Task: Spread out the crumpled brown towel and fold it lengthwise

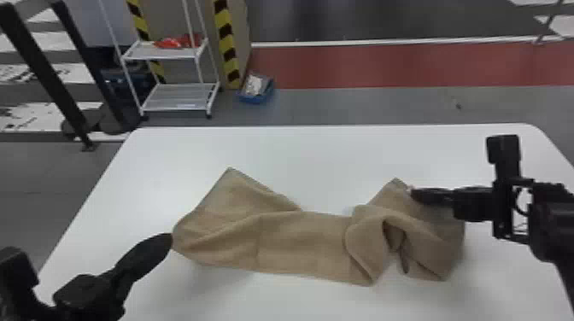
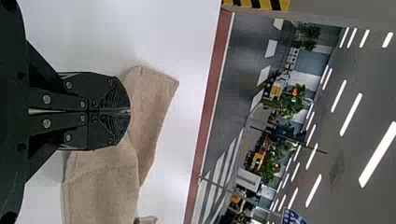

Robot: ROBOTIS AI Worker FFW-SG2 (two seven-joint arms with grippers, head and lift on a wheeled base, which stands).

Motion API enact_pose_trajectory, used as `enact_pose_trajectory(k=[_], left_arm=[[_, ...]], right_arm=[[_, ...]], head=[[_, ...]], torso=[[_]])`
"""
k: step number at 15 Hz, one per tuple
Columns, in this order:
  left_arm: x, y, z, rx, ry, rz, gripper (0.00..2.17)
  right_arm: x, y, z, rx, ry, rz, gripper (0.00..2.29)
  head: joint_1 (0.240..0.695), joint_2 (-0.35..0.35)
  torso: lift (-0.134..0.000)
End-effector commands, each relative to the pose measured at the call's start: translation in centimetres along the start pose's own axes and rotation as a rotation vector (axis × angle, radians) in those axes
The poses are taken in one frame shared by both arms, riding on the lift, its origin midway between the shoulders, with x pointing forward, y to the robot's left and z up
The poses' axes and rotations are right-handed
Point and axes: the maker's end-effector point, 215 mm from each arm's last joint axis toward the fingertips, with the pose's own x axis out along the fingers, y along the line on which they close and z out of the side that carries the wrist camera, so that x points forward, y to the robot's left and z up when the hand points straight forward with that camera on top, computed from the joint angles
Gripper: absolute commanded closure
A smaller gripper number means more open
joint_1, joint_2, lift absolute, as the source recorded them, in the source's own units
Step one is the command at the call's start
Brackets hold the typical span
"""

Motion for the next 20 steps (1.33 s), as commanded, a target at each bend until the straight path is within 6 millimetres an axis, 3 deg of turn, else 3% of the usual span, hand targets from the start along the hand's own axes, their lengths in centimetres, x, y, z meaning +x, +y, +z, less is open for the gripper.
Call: enact_pose_trajectory(k=[1,3,5,9,10,12,15,17,20], left_arm=[[0.0,-0.1,0.0,-0.003,-0.003,-0.001,1.38],[0.0,-0.1,0.0,-0.001,-0.003,0.0,1.38],[0.0,-0.1,0.0,-0.003,-0.001,0.001,1.38],[0.3,0.0,0.4,0.001,-0.009,0.002,1.38],[0.4,0.1,0.4,0.004,-0.007,0.006,1.38],[0.6,0.3,0.5,0.003,-0.01,0.009,1.38],[0.9,0.6,0.5,0.01,-0.005,0.015,1.38],[1.0,0.7,0.4,0.007,-0.004,0.017,1.38],[1.1,0.8,0.3,0.006,-0.003,0.02,1.38]], right_arm=[[-0.5,0.1,0.1,-0.006,-0.012,0.003,1.12],[-2.9,1.4,2.6,-0.124,-0.133,0.024,1.12],[-5.9,4.8,3.1,-0.217,-0.157,0.095,1.12],[-12.7,9.3,0.5,-0.607,-0.102,0.245,1.12],[-13.9,9.4,-0.4,-0.67,-0.076,0.266,1.12],[-15.8,7.8,-2.5,-0.797,-0.006,0.245,1.12],[-18.5,3.8,-3.6,-0.877,0.052,0.179,1.12],[-19.0,1.4,-5.1,-0.905,0.123,0.144,1.12],[-19.0,-0.6,-7.1,-0.957,0.205,0.12,1.11]], head=[[0.695,0.09],[0.695,0.088],[0.695,0.091],[0.695,0.125],[0.695,0.129],[0.695,0.134],[0.695,0.087],[0.695,0.053],[0.695,-0.009]], torso=[[-0.124],[-0.124],[-0.124],[-0.124],[-0.124],[-0.124],[-0.124],[-0.124],[-0.124]])
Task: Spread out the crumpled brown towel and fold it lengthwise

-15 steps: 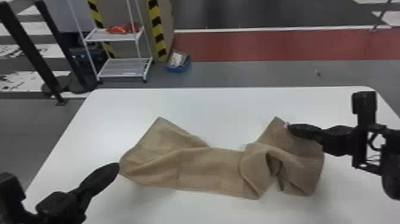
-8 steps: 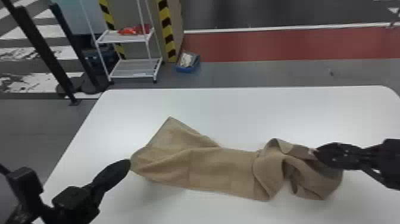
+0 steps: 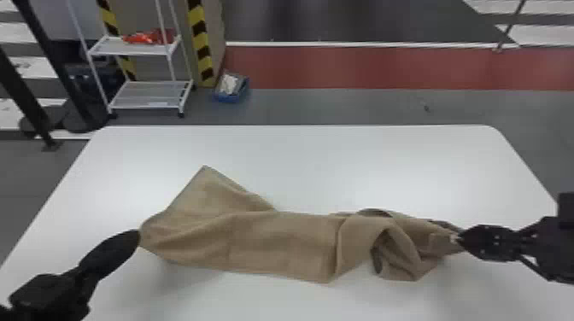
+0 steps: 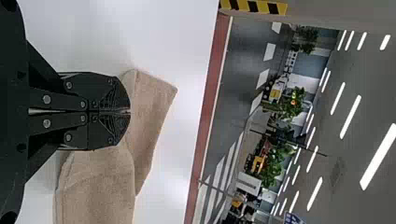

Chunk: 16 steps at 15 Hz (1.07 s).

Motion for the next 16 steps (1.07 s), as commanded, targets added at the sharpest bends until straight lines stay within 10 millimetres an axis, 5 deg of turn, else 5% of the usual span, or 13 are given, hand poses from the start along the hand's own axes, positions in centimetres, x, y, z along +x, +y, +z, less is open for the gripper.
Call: enact_pose_trajectory(k=[1,3,4,9,16], left_arm=[[0.0,0.0,-0.1,-0.005,-0.001,0.001,1.38],[0.1,0.0,-0.1,-0.004,0.0,0.002,1.38],[0.1,0.0,-0.2,-0.005,0.001,0.002,1.38],[0.1,-0.1,-0.3,-0.006,0.003,0.002,1.38],[0.1,-0.3,-0.5,-0.005,0.007,-0.005,1.38]], right_arm=[[0.1,0.3,-1.7,-0.012,0.049,0.012,1.07],[-0.7,-0.3,-2.5,0.038,0.052,-0.009,0.24],[-1.3,-0.7,-2.5,0.069,0.04,-0.024,0.09],[-3.4,-2.6,0.2,0.217,-0.108,-0.065,0.13],[3.3,2.0,1.7,0.406,0.042,0.078,0.33]], head=[[0.695,-0.016],[0.695,-0.034],[0.695,-0.04],[0.695,-0.066],[0.695,-0.002]], torso=[[-0.124],[-0.124],[-0.124],[-0.124],[-0.124]])
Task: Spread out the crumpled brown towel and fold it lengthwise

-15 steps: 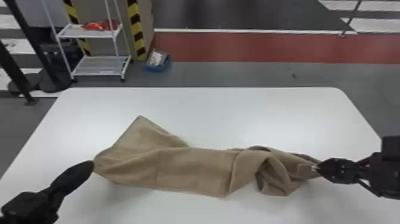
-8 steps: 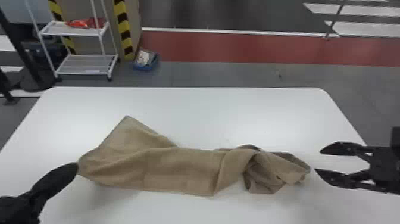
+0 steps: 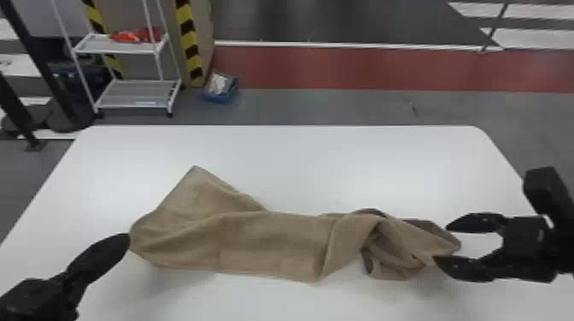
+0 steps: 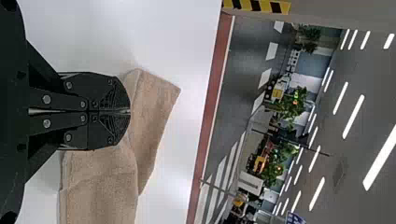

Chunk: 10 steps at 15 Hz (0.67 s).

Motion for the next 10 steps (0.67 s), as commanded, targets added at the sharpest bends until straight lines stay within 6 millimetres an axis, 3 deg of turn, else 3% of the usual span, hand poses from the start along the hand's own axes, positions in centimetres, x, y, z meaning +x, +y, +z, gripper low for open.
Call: enact_pose_trajectory(k=[1,10], left_arm=[[0.0,-0.1,0.0,-0.003,-0.004,-0.003,1.38],[0.0,-0.1,0.0,-0.008,-0.005,-0.006,1.38]], right_arm=[[1.8,0.8,0.2,0.008,0.066,0.01,0.36],[4.1,1.2,0.7,0.022,0.138,0.017,0.41]], head=[[0.695,0.009],[0.695,0.055]], torso=[[-0.124],[-0.124]])
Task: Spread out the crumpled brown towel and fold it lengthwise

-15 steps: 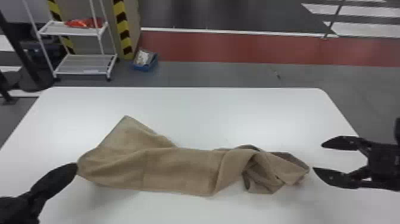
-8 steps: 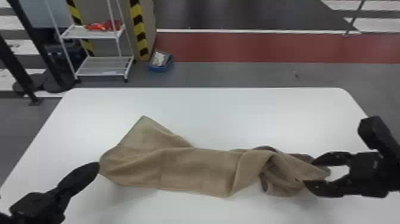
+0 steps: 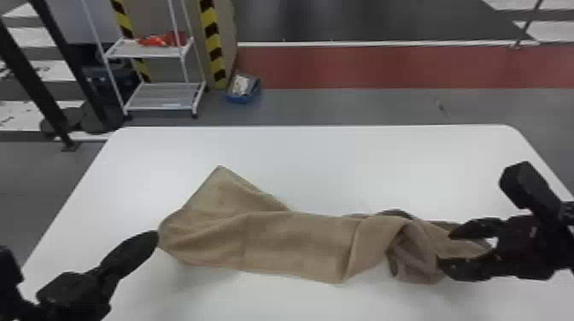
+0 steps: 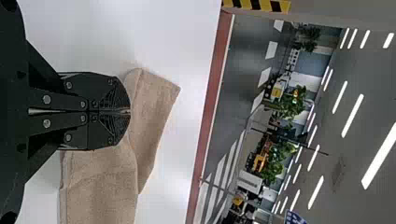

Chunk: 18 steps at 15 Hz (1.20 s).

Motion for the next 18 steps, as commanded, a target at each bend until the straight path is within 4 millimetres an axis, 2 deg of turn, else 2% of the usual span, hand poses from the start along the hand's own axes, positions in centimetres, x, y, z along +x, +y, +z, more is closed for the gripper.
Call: enact_pose_trajectory(k=[1,6,7,9,11,18], left_arm=[[0.0,0.1,-0.1,-0.006,-0.002,0.002,1.38],[-0.1,0.2,-0.1,-0.006,-0.003,0.004,1.38],[-0.1,0.2,0.0,-0.006,-0.005,0.004,1.38],[-0.1,0.3,-0.1,-0.007,-0.004,0.004,1.38],[0.0,0.3,0.0,-0.006,-0.005,0.004,1.38],[-0.1,0.1,0.2,-0.003,-0.006,0.0,1.38]], right_arm=[[0.8,0.0,-0.2,0.006,0.025,0.006,0.44],[0.8,-0.7,-0.7,0.001,0.052,-0.011,0.48],[0.6,-0.8,-0.8,-0.001,0.057,-0.014,0.58],[0.5,-1.0,-1.0,0.005,0.056,-0.018,0.59],[0.4,-1.1,-1.1,0.005,0.059,-0.022,0.83],[-1.6,-2.4,-1.4,0.022,0.031,-0.064,0.84]], head=[[0.695,0.059],[0.695,0.063],[0.695,0.062],[0.695,0.055],[0.695,0.051],[0.695,0.032]], torso=[[-0.124],[-0.124],[-0.124],[-0.124],[-0.124],[-0.124]])
